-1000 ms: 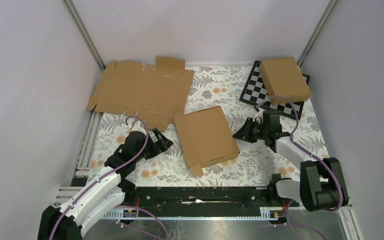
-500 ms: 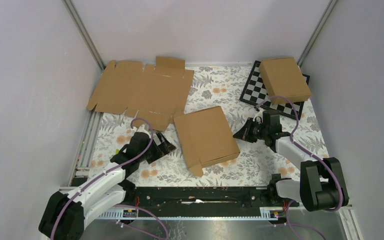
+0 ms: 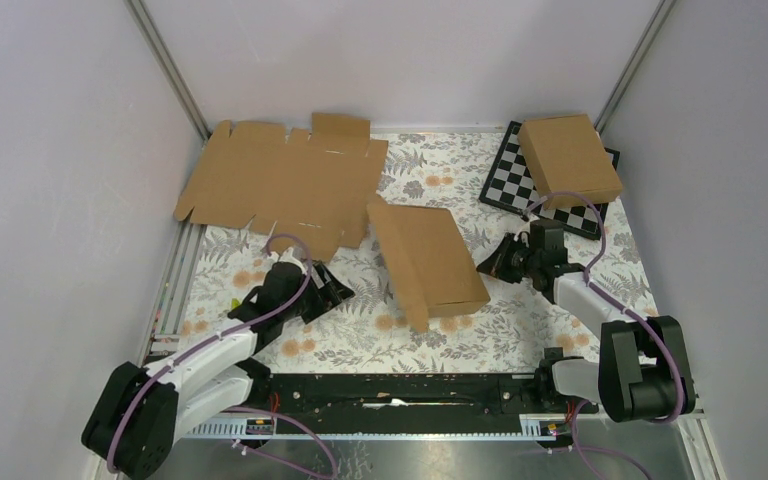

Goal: Fold the paper box

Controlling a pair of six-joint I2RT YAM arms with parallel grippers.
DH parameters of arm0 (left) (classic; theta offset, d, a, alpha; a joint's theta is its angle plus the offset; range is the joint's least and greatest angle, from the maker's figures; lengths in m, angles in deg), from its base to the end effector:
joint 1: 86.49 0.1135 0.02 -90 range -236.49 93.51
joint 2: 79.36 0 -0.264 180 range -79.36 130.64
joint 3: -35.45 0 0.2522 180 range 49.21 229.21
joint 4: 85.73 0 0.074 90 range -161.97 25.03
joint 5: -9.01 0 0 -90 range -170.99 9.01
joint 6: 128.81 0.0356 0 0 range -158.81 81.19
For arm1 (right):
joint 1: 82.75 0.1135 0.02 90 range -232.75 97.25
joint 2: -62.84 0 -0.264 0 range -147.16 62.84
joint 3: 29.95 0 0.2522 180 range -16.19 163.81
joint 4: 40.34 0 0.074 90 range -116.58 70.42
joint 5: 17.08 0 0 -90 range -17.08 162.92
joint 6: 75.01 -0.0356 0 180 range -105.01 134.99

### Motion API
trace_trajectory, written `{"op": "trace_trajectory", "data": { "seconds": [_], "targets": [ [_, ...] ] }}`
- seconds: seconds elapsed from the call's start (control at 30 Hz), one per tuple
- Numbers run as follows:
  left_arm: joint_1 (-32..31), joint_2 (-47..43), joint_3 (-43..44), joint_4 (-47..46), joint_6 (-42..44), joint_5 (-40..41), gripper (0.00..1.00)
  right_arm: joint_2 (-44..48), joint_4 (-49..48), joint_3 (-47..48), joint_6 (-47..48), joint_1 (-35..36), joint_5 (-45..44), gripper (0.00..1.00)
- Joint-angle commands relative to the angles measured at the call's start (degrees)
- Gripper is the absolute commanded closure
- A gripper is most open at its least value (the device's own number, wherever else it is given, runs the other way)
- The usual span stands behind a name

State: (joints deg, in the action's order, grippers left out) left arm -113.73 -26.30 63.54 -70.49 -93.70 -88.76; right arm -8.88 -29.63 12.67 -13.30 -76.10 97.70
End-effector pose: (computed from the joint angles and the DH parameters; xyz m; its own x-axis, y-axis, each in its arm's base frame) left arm 0.1520 -0.0837 0.1475 -0.7762 -0.5120 -0.3678 -0.1559 0.7212 -0.6749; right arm 0.2359 0.0425 0.1735 -0.7614 0.3444 -0.5492 -0.0728 0.7964 0.6004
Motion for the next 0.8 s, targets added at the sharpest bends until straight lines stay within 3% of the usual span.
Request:
{"op": "trace_trajectory", "data": {
  "seconds": [0.0, 0.1, 0.23, 0.37, 0.6, 0.77],
  "targets": [
    [-0.7, 2.5, -1.9, -11.3, -1.3, -2.4, 0.30, -0.9, 4.8, 0.0, 1.6, -0.3, -5.0, 1.00],
    [-5.1, 10.3, -2.1, -24.1, -1.5, -1.7, 0.54, -2.1, 4.6, 0.4, 1.4, -0.3, -2.5, 1.00],
    [-11.1, 30.5, 7.5, -37.3, 1.0, -5.4, 0.82, -3.7, 4.5, 0.8, 1.5, -0.3, -0.1, 1.00],
    [-14.0, 40.3, 15.3, -47.9, -0.2, -8.4, 0.89, -4.4, 3.9, 1.1, 1.6, -0.3, 1.8, 1.00],
    [-18.9, 41.0, 27.9, -37.4, 9.3, -8.4, 0.90, -5.3, 6.0, 4.4, 2.4, 1.2, 0.8, 1.00],
    [-21.0, 41.4, 31.6, -34.5, 13.3, -12.4, 0.90, -9.8, 12.3, 11.2, 5.3, 9.8, -8.2, 1.00]
  ]
}}
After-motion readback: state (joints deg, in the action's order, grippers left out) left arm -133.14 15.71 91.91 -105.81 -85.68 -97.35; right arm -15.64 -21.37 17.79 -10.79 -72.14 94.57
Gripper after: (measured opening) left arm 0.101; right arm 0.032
